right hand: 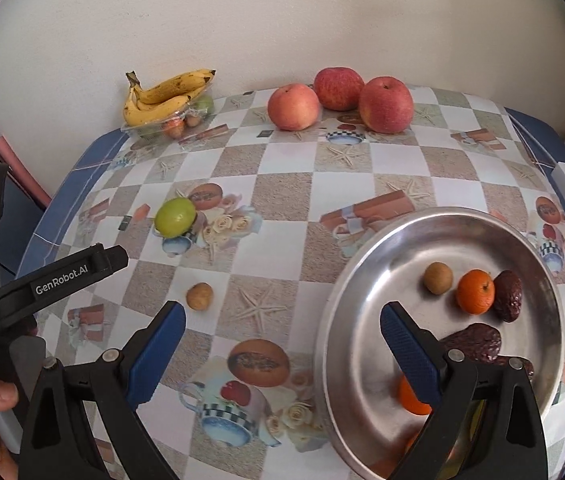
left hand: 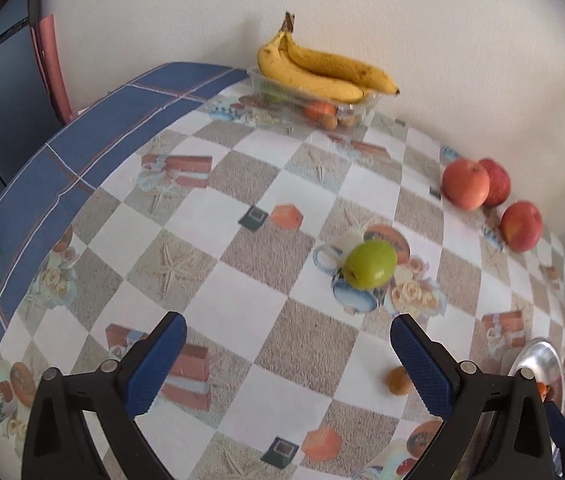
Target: Organize fruits
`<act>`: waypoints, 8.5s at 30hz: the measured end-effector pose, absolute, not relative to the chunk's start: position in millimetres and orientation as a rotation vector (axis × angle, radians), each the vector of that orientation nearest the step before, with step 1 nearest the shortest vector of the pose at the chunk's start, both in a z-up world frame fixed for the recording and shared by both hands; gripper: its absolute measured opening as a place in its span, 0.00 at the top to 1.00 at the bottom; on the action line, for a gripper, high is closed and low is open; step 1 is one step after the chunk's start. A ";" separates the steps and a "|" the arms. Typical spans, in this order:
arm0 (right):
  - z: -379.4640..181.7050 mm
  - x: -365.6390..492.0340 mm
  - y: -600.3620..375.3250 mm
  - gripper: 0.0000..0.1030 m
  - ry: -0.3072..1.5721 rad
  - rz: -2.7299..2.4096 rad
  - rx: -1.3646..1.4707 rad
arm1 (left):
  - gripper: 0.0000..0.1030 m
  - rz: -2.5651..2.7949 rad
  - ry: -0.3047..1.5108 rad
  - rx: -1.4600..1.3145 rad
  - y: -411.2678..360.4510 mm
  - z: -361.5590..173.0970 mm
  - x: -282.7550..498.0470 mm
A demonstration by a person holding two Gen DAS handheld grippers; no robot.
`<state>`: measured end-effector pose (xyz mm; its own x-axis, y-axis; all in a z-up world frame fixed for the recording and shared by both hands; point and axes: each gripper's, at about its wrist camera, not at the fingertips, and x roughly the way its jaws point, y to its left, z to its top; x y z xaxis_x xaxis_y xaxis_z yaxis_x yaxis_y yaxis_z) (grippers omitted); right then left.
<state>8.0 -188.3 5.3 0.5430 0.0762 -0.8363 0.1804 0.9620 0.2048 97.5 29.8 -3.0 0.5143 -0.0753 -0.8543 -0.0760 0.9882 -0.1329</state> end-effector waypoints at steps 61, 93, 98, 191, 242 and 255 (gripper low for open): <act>-61.2 76.5 -159.8 0.75 1.113 -0.020 0.266 | 0.58 -0.330 1.139 -0.177 -28.3 -55.8 173.3; 0.4 -13.9 -174.9 0.75 1.060 -0.086 0.251 | 0.58 -0.324 1.188 -0.205 -24.0 -13.9 55.2; 4.6 -29.9 -176.0 0.75 1.052 -0.090 0.238 | 0.58 -0.335 1.191 -0.202 -30.0 -12.3 44.4; 8.6 -78.0 -218.7 0.11 1.025 -0.314 0.240 | 0.00 -0.161 1.041 0.286 -47.0 13.0 -8.2; 3.8 -76.7 -218.2 0.11 1.040 -0.327 0.204 | 0.00 -0.076 1.152 0.230 -29.9 -2.0 2.8; 1.6 -76.5 -217.1 0.11 1.051 -0.327 0.200 | 0.00 -0.066 1.186 0.224 -28.2 -7.6 4.4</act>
